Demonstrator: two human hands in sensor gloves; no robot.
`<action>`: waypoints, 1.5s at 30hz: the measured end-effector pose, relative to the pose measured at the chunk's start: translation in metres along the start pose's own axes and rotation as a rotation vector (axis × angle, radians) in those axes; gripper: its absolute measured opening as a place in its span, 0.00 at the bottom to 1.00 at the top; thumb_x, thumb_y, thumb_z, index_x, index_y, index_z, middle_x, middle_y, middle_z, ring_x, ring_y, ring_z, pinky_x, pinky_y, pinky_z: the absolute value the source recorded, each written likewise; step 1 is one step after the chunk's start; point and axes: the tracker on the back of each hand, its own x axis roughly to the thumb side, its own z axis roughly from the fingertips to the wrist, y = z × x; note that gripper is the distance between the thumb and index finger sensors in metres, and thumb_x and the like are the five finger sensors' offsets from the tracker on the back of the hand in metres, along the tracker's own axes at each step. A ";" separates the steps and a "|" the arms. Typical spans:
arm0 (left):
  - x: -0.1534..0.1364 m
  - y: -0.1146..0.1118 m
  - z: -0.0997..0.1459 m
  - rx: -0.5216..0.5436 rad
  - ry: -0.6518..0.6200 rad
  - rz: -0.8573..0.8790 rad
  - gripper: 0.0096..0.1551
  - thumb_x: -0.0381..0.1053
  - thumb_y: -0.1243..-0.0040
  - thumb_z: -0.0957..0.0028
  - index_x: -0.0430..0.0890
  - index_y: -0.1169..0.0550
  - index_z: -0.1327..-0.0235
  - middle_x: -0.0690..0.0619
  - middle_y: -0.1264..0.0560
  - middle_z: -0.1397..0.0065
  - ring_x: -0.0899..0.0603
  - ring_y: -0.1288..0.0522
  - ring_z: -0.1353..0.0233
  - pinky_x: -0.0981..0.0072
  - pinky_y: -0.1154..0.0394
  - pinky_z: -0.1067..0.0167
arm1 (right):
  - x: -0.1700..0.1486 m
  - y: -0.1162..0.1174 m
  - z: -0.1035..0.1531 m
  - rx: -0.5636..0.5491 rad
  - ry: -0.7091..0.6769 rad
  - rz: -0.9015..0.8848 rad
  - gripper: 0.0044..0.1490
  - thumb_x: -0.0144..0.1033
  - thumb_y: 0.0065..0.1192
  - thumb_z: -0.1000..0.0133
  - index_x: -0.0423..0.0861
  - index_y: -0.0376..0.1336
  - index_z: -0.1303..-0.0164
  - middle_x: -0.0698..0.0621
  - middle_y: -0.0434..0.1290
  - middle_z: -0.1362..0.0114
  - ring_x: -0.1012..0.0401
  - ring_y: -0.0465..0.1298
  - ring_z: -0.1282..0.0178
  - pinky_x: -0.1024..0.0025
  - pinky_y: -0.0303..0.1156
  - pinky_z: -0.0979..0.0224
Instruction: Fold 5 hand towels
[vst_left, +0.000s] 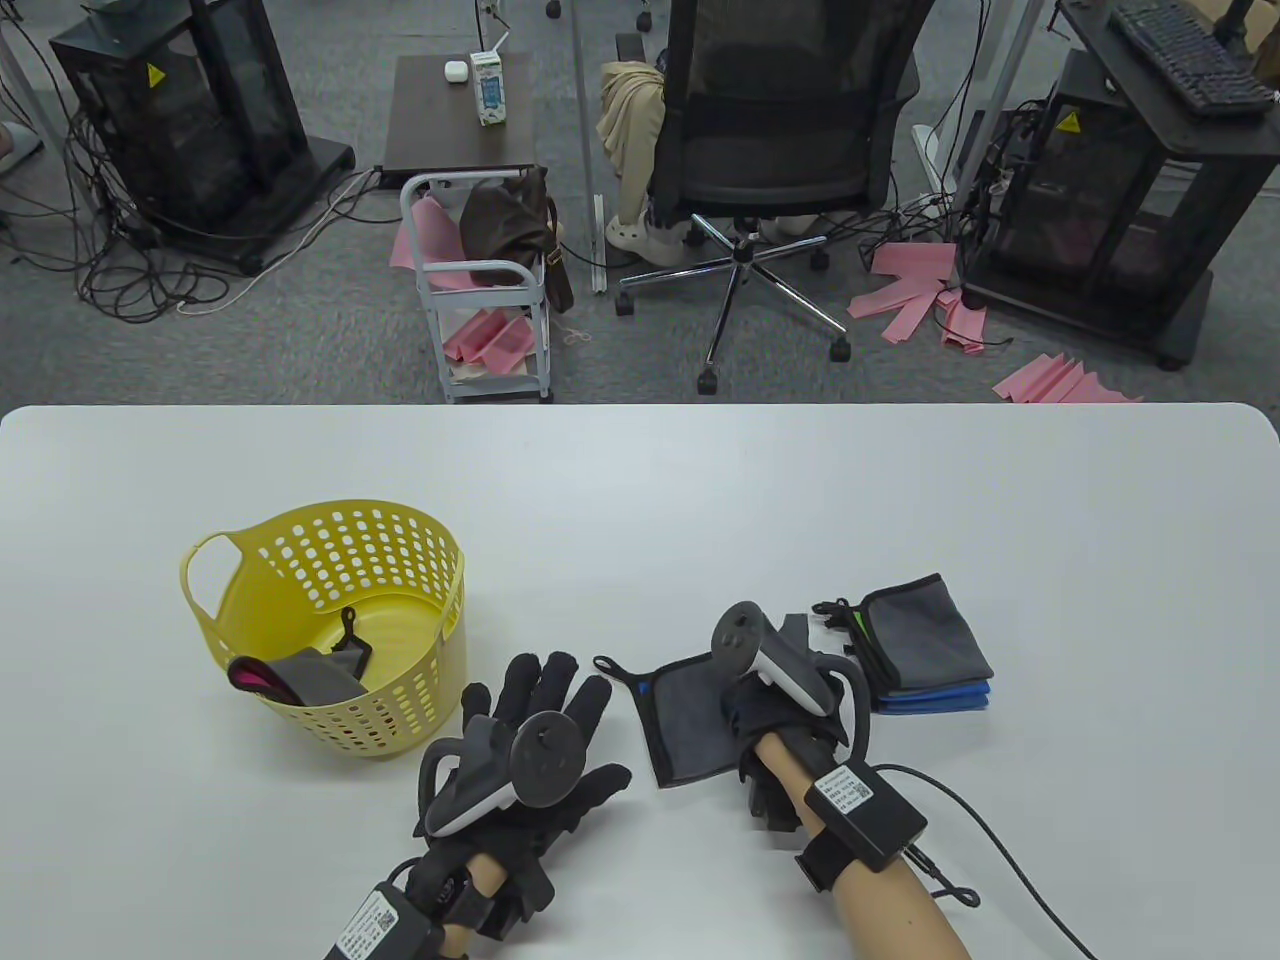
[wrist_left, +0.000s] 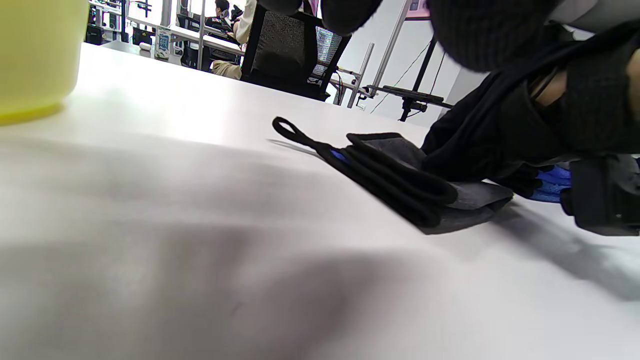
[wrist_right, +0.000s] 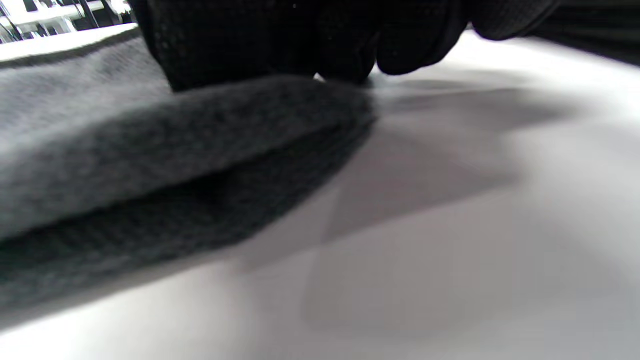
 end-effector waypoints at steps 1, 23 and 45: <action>0.000 0.000 0.000 0.000 0.000 -0.001 0.53 0.77 0.55 0.48 0.58 0.50 0.11 0.44 0.57 0.07 0.28 0.58 0.11 0.17 0.59 0.26 | 0.001 0.001 0.001 -0.008 0.000 0.003 0.23 0.37 0.66 0.41 0.40 0.65 0.40 0.38 0.66 0.30 0.38 0.65 0.39 0.31 0.59 0.35; 0.005 0.000 0.001 -0.016 -0.005 -0.008 0.53 0.76 0.55 0.48 0.58 0.51 0.11 0.44 0.58 0.07 0.28 0.59 0.11 0.17 0.60 0.27 | -0.151 -0.149 -0.006 0.013 -0.168 -0.700 0.27 0.29 0.56 0.39 0.45 0.57 0.29 0.47 0.76 0.35 0.45 0.74 0.41 0.35 0.64 0.33; 0.007 -0.003 0.000 -0.038 -0.009 -0.017 0.53 0.76 0.55 0.47 0.58 0.51 0.11 0.44 0.58 0.07 0.28 0.59 0.11 0.17 0.60 0.27 | -0.156 -0.107 0.003 -0.332 0.034 -0.040 0.41 0.40 0.67 0.41 0.39 0.53 0.22 0.34 0.57 0.19 0.35 0.61 0.29 0.31 0.56 0.31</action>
